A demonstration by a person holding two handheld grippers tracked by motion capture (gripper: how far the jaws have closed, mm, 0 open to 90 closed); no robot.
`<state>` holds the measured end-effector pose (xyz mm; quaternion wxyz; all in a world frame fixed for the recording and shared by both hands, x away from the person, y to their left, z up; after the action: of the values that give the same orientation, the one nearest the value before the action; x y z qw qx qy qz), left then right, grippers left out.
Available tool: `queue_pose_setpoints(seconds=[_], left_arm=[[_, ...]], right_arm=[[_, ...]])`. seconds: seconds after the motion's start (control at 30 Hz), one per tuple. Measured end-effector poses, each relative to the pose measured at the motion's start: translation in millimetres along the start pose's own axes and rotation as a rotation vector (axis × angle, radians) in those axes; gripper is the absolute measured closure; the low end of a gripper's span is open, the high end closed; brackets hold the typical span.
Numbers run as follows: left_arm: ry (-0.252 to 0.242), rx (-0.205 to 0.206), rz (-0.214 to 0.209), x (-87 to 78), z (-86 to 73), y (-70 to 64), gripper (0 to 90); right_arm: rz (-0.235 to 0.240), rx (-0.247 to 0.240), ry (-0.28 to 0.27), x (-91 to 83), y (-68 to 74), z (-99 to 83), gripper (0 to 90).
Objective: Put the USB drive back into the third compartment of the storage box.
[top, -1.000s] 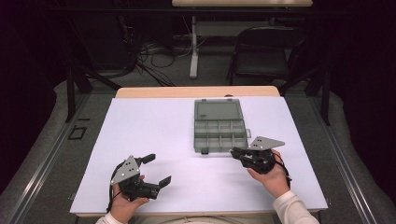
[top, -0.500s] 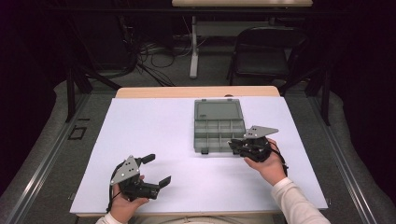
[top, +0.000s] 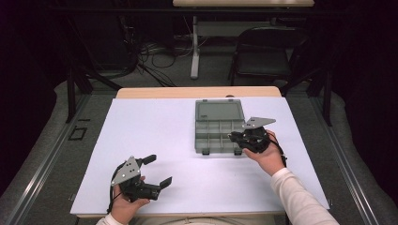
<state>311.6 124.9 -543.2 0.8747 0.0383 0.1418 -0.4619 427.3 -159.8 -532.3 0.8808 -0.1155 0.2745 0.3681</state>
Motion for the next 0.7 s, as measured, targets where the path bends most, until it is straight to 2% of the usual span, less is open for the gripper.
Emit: queue_pose_setpoints(seconds=[0.23,0.7], left_arm=[[0.002,0.001,0.000,-0.3,-0.1,0.2,3.0],[-0.001,0.003,-0.003,-0.5,0.1,0.5,3.0]], right_arm=[[-0.020,-0.002,0.016,8.3,-10.0,10.5,79.4],[-0.039,0.005,0.046,23.2,-19.2,20.4,79.4]])
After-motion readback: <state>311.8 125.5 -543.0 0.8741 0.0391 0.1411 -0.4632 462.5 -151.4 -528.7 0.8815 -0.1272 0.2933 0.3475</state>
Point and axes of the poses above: each handheld gripper's, and its own axes: x roughly forward along the jaws, z roughly out of its top, y roughly to its left, the point moved 8 cm from there along x, roughly forward along the jaws, and after that the axes turned 1 degree about x, right-handed, at the moved point
